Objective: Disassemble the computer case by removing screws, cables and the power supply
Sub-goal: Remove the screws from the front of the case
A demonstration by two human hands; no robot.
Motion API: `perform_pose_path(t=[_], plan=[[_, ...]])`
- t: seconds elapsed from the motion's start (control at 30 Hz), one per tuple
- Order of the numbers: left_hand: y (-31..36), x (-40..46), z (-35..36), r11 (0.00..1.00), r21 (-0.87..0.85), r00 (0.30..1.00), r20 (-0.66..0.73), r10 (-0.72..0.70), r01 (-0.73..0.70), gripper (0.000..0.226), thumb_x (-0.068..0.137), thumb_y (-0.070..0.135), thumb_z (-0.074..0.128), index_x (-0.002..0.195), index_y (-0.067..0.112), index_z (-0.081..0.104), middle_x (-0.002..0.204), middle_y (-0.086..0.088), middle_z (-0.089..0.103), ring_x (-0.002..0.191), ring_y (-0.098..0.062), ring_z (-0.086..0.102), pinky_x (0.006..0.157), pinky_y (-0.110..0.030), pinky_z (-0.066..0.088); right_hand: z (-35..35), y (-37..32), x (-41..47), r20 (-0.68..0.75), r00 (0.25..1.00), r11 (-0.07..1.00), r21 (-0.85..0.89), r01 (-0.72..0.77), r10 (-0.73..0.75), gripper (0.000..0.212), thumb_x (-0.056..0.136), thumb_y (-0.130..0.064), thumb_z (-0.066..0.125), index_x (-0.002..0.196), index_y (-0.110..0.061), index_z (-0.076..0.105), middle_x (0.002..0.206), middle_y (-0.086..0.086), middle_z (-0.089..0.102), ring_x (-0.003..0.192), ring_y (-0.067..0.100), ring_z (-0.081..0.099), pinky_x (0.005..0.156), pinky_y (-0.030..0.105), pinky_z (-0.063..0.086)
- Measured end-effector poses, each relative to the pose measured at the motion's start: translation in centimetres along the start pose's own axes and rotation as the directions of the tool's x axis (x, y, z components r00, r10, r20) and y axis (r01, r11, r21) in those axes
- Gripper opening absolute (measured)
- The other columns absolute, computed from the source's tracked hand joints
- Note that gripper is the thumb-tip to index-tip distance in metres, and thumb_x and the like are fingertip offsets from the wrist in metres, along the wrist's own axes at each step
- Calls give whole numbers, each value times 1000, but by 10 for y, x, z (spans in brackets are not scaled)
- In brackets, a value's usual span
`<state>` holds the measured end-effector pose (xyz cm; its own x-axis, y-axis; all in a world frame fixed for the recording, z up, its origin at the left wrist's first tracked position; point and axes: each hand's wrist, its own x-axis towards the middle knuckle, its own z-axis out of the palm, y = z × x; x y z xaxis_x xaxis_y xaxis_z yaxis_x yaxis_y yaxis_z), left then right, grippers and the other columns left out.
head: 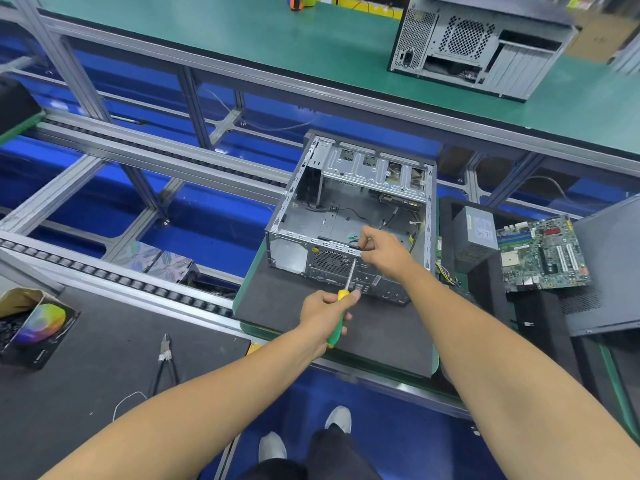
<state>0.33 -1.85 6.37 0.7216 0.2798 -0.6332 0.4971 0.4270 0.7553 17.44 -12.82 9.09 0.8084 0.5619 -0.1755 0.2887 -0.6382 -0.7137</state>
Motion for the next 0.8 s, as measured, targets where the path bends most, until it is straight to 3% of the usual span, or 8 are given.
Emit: perform_pose_path(t=[0.1,0.17,0.3,0.43,0.53,0.67,0.8], plan=[[2,-2,-1,1000,-3,1000,4,2,-2,43,81,35,87,97,10,57,96,-3,72,69,-14,75,59,-35,61,0,-2,-1,3,1000,1000,-6,3,-3,16,81,2,58,86,-12,53,47,-13,50,43,4,39,47,24,32],[2,-1,-1,997,71,1000,23,18,-19,40,87,39,81,99,9,58,103,-3,73,77,-16,78,62,-38,57,0,-2,0,-3,1000,1000,-12,-6,6,15,80,0,60,86,-12,53,50,-12,52,46,5,41,47,22,32],[4,-5,2,986,160,998,40,38,-44,44,103,48,54,99,5,64,85,-6,70,71,-18,76,59,-30,47,-1,-2,1,-14,1000,999,-35,-17,17,14,81,-2,62,88,-12,55,58,-8,56,52,9,47,51,25,34],[10,-10,4,995,31,988,121,-93,90,56,107,52,41,101,6,71,77,-2,64,56,-14,59,49,-27,47,1,-1,0,-16,1000,1000,-19,-18,18,16,81,1,60,85,-13,54,49,-10,51,47,8,42,53,28,35],[12,-9,5,990,-59,984,131,-119,128,50,104,53,49,105,5,64,77,-4,58,49,-13,50,43,-25,43,1,-2,0,-17,1000,1000,-1,-19,19,17,81,3,58,85,-12,54,51,-5,51,50,15,45,58,32,40],[5,-7,10,999,21,996,75,-38,37,43,91,33,78,105,12,42,86,-8,53,60,-13,51,43,-24,43,1,-3,-2,-12,1000,1000,4,-21,21,15,81,2,58,87,-11,54,56,1,52,47,12,41,52,27,33],[0,-8,12,998,-56,999,32,32,-30,38,93,31,76,91,13,42,76,-9,56,52,-11,61,45,-26,52,0,-3,-2,-6,1000,1000,8,-29,29,17,83,2,59,86,-13,53,53,-6,51,45,10,41,49,25,33]])
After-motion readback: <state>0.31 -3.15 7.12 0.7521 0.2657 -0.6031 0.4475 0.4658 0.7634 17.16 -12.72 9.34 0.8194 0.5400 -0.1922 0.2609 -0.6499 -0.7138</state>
